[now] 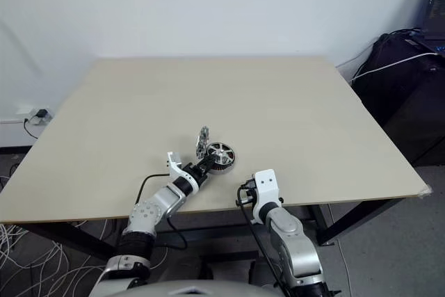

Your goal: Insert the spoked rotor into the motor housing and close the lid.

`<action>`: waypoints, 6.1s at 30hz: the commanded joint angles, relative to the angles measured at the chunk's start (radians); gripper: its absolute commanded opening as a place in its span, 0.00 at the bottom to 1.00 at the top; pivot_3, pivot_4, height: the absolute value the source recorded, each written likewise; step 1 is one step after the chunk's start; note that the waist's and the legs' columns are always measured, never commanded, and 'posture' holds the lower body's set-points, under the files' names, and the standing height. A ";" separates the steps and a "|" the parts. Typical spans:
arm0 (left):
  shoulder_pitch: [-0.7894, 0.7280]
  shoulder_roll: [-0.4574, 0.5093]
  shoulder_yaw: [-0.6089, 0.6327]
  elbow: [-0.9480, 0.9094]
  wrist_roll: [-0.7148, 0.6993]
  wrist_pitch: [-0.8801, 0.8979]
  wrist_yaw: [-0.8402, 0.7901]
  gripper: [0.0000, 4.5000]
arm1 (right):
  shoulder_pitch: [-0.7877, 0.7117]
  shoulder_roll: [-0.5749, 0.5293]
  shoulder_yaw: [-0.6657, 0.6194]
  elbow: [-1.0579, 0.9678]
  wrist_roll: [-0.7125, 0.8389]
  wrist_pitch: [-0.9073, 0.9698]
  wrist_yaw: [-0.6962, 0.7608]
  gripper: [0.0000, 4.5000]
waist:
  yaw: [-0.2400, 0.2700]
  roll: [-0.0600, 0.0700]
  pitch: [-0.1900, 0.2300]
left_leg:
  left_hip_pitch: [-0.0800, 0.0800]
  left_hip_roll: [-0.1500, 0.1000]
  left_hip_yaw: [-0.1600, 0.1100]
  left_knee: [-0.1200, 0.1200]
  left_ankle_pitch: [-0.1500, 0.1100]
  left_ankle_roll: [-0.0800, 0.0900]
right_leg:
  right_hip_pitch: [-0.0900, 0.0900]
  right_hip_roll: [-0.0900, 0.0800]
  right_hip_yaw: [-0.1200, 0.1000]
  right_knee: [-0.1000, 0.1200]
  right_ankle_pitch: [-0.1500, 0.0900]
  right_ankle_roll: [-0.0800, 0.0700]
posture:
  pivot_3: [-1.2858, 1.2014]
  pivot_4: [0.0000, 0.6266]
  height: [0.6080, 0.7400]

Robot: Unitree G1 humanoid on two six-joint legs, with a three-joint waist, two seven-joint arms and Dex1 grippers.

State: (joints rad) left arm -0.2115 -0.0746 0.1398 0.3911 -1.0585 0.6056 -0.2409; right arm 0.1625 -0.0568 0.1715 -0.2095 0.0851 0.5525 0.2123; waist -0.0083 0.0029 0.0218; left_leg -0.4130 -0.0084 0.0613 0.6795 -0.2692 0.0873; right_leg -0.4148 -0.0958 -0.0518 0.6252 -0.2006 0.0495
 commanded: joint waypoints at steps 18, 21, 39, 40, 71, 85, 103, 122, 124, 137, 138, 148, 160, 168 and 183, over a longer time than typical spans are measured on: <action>0.109 -0.124 -0.023 -0.225 -0.036 0.048 0.048 0.90 | -0.026 0.006 -0.003 -0.022 0.012 -0.019 0.002 0.00 | -0.001 0.003 -0.002 | -0.001 0.001 -0.002 0.000 0.000 0.000 | -0.001 0.000 0.001 -0.001 0.001 -0.001 | 0.52 0.00 1.00; 0.128 -0.118 -0.026 -0.271 -0.052 0.058 0.061 0.90 | -0.025 0.008 0.001 -0.021 0.010 -0.020 0.002 0.00 | -0.001 0.003 -0.002 | -0.001 0.000 -0.002 0.000 0.000 0.000 | -0.001 -0.001 0.001 -0.001 0.001 -0.001 | 0.52 0.00 1.00; 0.212 0.076 -0.165 -0.432 0.264 -0.184 -0.213 0.90 | -0.032 0.012 -0.003 -0.025 0.011 -0.051 0.003 0.00 | -0.002 0.005 0.000 | -0.001 0.000 -0.001 0.000 0.000 0.000 | -0.001 0.000 0.000 -0.001 0.001 -0.001 | 0.52 0.00 1.00; 0.216 0.094 -0.188 -0.416 0.347 -0.269 -0.238 0.90 | -0.038 0.012 -0.002 -0.024 0.009 -0.053 0.002 0.00 | -0.003 0.006 0.000 | -0.001 0.000 -0.001 -0.001 0.000 0.000 | -0.001 0.000 0.001 -0.001 0.001 -0.001 | 0.52 0.00 1.00; 0.334 0.152 -0.281 -0.161 0.868 -0.905 -0.341 0.00 | -0.559 0.065 0.063 0.445 -0.083 -0.148 0.030 0.00 | -0.004 0.007 0.000 | -0.004 0.000 0.003 -0.003 0.000 0.000 | -0.009 0.005 0.004 0.001 0.001 -0.001 | 0.52 0.00 1.00; 0.344 0.152 -0.269 -0.138 0.864 -0.925 -0.324 0.00 | -0.583 0.092 0.084 0.606 -0.110 -0.140 0.045 0.00 | -0.005 0.008 -0.001 | -0.003 0.000 0.003 -0.003 0.000 0.000 | -0.008 0.005 0.005 0.003 0.002 -0.001 | 0.52 0.00 1.00; 0.301 0.129 -0.269 -0.043 0.887 -1.021 -0.309 0.00 | -0.562 -0.251 0.241 0.249 -0.146 -0.109 0.420 0.14 | -0.002 0.009 -0.001 | -0.002 0.000 0.002 0.001 0.000 0.001 | -0.005 0.001 0.002 0.003 0.002 -0.001 | 0.52 0.00 1.00; 0.306 0.109 -0.271 -0.036 0.877 -1.036 -0.331 0.00 | -0.748 -0.322 0.396 0.449 -0.299 -0.257 0.627 0.56 | 0.001 0.008 -0.001 | -0.001 0.000 0.000 0.003 0.000 0.001 | -0.002 0.000 0.000 0.002 0.002 0.000 | 0.52 0.00 1.00; 0.311 0.105 -0.272 -0.045 0.877 -1.031 -0.327 0.00 | -0.769 -0.318 0.399 0.487 -0.306 -0.268 0.644 0.56 | 0.000 0.008 -0.001 | -0.001 0.000 0.000 0.003 0.000 0.001 | -0.002 0.000 0.000 0.002 0.002 0.000 | 0.52 0.00 1.00; 0.334 0.097 -0.276 -0.095 0.869 -0.980 -0.306 0.00 | -0.810 -0.297 0.403 0.621 -0.341 -0.299 0.719 0.56 | 0.000 0.009 -0.002 | -0.001 0.000 -0.001 0.003 0.000 0.001 | -0.002 -0.001 0.000 0.002 0.002 -0.001 | 0.52 0.00 1.00; 0.335 0.097 -0.277 -0.101 0.870 -0.973 -0.306 0.00 | -0.813 -0.294 0.399 0.633 -0.342 -0.300 0.718 0.56 | 0.000 0.009 -0.002 | -0.001 0.000 -0.001 0.003 0.000 0.001 | -0.002 -0.001 0.000 0.002 0.002 -0.001 | 0.52 0.00 1.00; 0.358 0.100 -0.291 -0.187 0.872 -0.902 -0.294 0.00 | -0.823 -0.282 0.382 0.678 -0.346 -0.290 0.720 0.47 | -0.002 0.009 -0.002 | 0.000 0.000 -0.001 0.003 0.000 0.001 | -0.002 -0.001 0.001 0.003 0.004 -0.002 | 0.52 0.00 1.00; 0.381 0.105 -0.302 -0.269 0.863 -0.833 -0.285 0.00 | -0.804 -0.290 0.352 0.644 -0.348 -0.273 0.709 0.15 | 0.000 0.010 -0.003 | 0.000 0.000 -0.001 0.003 0.000 0.001 | -0.002 -0.001 0.001 0.002 0.004 -0.002 | 0.52 0.00 1.00; 0.398 0.106 -0.307 -0.289 0.859 -0.826 -0.287 0.00 | -0.733 -0.276 0.292 0.493 -0.310 -0.197 0.666 0.15 | 0.005 0.010 -0.003 | -0.002 0.000 -0.001 0.003 0.000 0.001 | -0.003 -0.001 0.001 0.002 0.004 -0.002 | 0.52 0.00 1.00; 0.405 0.112 -0.324 -0.328 0.850 -0.783 -0.289 0.00 | -0.542 -0.409 0.286 0.077 -0.291 -0.032 0.669 0.15 | 0.025 0.009 -0.002 | -0.005 0.000 0.000 0.003 0.000 0.001 | -0.007 -0.001 0.001 0.001 0.003 -0.002 | 0.52 0.00 1.00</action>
State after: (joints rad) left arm 0.2109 0.0403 -0.1728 0.1111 -0.2000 -0.1773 -0.5250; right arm -0.3692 -0.4525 0.4574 -0.0843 -0.1995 0.5636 0.8773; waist 0.0168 0.0124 0.0197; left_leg -0.4177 -0.0079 0.0610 0.6821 -0.2694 0.0880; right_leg -0.4212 -0.0970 -0.0512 0.6264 -0.1974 0.0475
